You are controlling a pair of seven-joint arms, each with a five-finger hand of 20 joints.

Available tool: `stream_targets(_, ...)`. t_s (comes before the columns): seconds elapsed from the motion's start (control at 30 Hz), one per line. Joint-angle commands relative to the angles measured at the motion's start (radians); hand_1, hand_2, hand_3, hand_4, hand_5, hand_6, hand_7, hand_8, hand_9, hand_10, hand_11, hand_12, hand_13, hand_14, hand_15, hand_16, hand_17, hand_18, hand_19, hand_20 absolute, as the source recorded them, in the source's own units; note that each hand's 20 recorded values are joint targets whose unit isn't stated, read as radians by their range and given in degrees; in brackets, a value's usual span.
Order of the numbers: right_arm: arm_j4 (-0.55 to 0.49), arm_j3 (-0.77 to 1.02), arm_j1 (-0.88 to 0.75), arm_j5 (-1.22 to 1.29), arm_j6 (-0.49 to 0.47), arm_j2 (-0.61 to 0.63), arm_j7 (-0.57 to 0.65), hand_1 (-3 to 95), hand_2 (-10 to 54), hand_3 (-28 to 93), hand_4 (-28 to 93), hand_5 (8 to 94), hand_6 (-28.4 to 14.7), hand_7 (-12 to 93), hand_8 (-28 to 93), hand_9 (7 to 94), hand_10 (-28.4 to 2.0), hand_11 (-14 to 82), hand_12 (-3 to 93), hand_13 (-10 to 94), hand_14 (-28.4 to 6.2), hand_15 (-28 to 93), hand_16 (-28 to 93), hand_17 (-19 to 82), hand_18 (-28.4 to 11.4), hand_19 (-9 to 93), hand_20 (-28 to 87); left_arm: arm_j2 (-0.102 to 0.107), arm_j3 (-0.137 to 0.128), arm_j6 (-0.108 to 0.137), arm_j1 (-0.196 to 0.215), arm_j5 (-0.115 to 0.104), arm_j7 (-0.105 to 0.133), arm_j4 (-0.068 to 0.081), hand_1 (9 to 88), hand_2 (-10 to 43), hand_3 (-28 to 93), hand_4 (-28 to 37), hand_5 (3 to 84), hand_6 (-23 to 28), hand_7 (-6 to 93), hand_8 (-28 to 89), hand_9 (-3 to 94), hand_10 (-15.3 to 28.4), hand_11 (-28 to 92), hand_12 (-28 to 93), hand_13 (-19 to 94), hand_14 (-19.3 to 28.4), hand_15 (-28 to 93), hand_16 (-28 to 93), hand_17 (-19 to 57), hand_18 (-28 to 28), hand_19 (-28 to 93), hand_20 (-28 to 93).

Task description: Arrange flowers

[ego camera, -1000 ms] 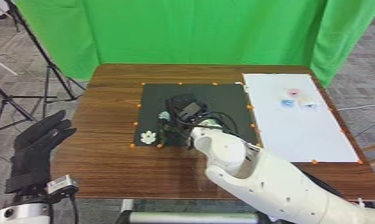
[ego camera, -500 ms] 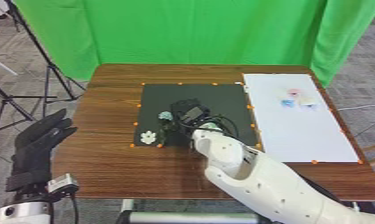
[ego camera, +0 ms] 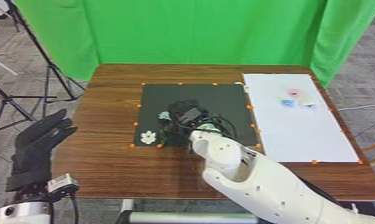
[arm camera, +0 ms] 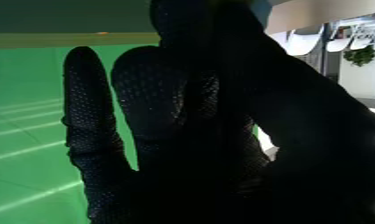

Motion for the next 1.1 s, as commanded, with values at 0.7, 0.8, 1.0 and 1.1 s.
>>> stream_targets(0.7,-0.006,-0.048,0.049,-0.019,-0.024,0.005,0.095,43.2,-9.5,82,-28,66.4,-6.6,23,-12,70.3,-14.5,37.0,27.3,67,-11.2,77,17,22,-25.5,90,-1,-0.01,-0.004,-0.019,0.018,0.014,-0.017,-0.002,27.1,2.8,84,-17.0,41.1,10.7,16.2,-11,34.9,19.9,38,7,26,27.3,66,-17,-9.6,21.5,59,4)
stream_targets(0.8,-0.009,-0.099,0.084,-0.005,0.002,0.022,0.137,42.8,-9.5,83,-28,66.1,-7.0,23,-12,68.9,-15.3,37.8,26.8,66,-11.9,77,17,22,-26.0,89,-1,-0.011,-0.005,-0.017,0.023,0.009,-0.014,-0.004,27.2,2.7,84,-16.9,41.2,10.7,16.2,-11,34.9,19.9,38,7,26,27.3,66,-17,-9.6,21.5,59,4)
stream_targets(1.0,-0.014,-0.104,0.104,0.002,0.012,0.031,0.15,41.9,-9.5,84,-28,65.3,-7.9,23,-12,66.9,-17.3,40.1,24.2,65,-13.1,77,17,21,-27.0,89,-1,-0.01,-0.01,-0.013,0.035,0.01,-0.012,-0.006,27.4,2.6,84,-16.6,41.3,10.6,16.3,-11,35.0,20.0,38,7,26,27.4,66,-17,-9.6,21.5,59,4)
stream_targets(1.1,-0.031,-0.116,0.125,0.018,0.021,0.045,0.166,41.0,-9.5,84,-27,64.6,-8.7,22,-12,65.5,-18.5,41.5,22.9,64,-13.6,78,17,21,-27.5,89,-1,-0.01,-0.009,-0.011,0.039,0.01,-0.011,-0.007,27.5,2.5,84,-16.6,41.3,10.6,16.3,-11,35.0,20.0,38,7,26,27.5,66,-17,-9.6,21.5,59,4)
